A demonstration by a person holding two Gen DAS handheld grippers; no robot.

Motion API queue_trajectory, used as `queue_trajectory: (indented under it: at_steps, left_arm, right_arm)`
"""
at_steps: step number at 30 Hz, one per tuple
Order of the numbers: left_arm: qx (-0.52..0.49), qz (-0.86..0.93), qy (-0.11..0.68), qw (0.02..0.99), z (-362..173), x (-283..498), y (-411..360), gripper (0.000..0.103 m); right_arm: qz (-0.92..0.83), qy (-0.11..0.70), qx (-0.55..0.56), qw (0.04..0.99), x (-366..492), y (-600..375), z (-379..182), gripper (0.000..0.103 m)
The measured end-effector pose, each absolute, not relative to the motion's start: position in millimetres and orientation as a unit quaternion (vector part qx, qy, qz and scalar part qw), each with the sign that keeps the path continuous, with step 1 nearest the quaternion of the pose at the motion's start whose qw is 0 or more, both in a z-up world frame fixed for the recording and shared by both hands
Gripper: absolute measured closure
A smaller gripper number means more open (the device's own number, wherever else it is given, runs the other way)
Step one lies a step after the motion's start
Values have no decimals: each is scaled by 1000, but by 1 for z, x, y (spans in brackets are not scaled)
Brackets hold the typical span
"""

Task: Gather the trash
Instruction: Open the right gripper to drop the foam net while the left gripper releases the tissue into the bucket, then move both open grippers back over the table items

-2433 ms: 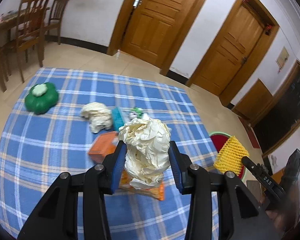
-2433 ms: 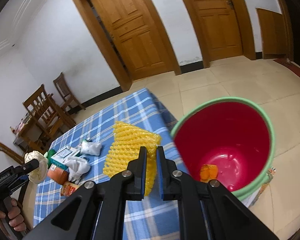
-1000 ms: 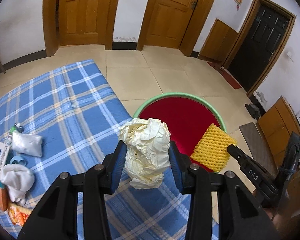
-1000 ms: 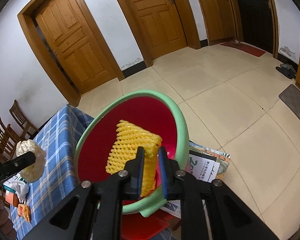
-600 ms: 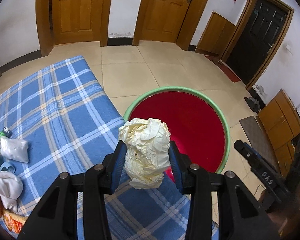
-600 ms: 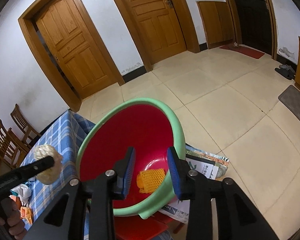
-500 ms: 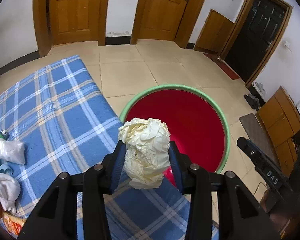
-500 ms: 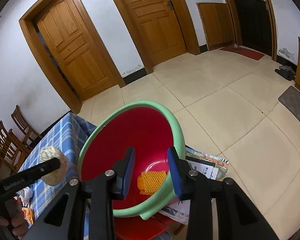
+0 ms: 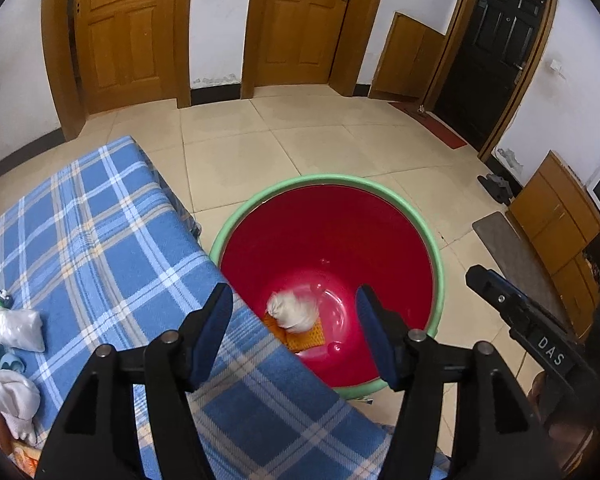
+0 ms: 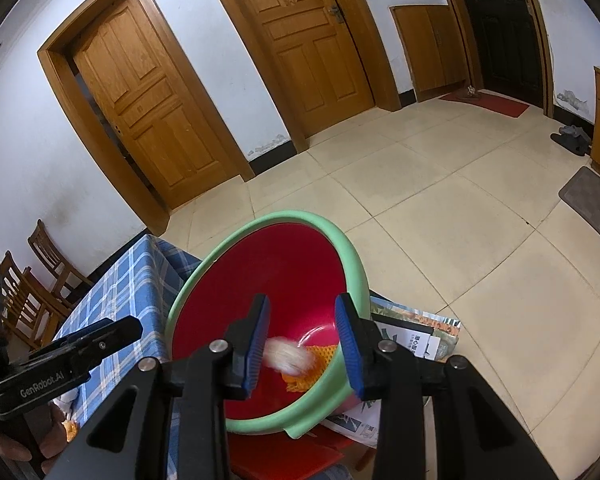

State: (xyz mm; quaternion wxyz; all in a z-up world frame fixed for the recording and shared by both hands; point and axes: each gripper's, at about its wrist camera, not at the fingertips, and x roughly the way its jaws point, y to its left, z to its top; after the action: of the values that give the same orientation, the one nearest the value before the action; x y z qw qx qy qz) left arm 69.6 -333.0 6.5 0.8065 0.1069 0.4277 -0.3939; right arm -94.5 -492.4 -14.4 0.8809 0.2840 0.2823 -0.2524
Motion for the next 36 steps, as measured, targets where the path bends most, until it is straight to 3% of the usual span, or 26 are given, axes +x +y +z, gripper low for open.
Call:
queue_trajectory:
  at_steps: [12,36]
  left_arm:
    - [65,-354,441,823,20,70,-295,39]
    - [-2,-233,435,870,29,79,-161,39]
  right_arm:
    - [-223,276,279,892,-92,-478,1,54]
    - [-165,293,269,902,-75,-439,7,49]
